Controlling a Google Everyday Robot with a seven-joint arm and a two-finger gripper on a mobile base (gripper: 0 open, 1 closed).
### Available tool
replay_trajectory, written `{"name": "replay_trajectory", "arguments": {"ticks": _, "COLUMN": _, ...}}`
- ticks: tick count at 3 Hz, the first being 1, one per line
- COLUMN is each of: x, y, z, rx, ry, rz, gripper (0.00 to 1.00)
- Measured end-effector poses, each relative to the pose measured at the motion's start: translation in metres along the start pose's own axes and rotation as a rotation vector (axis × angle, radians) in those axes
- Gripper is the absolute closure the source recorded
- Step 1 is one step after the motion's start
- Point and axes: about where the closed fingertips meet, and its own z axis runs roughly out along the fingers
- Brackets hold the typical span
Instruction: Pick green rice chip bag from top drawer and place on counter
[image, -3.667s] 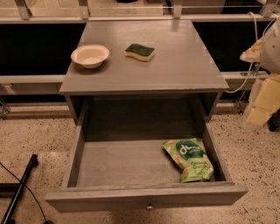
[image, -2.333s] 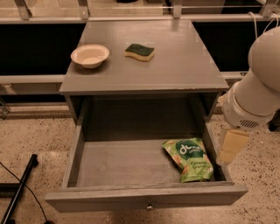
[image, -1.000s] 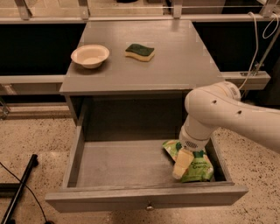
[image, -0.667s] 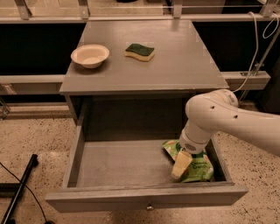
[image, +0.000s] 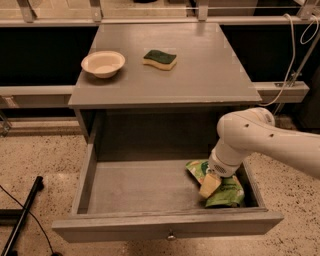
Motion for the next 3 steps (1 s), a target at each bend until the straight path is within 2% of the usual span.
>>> {"name": "replay_trajectory", "arguments": {"ticks": 1, "x": 0.0, "y": 0.0, "z": -0.004, "rx": -0.001, "ry": -0.003, "rz": 0.001, "gripper": 0.72}}
{"name": "replay_trajectory", "arguments": {"ticks": 2, "x": -0.023, "y": -0.003, "z": -0.044, "rx": 0.007, "ry": -0.149, "rz": -0.013, "gripper": 0.95}}
{"name": "replay_trajectory", "arguments": {"ticks": 3, "x": -0.033, "y": 0.0, "z": -0.104, "rx": -0.004, "ry": -0.323, "rz": -0.059, "gripper": 1.0}}
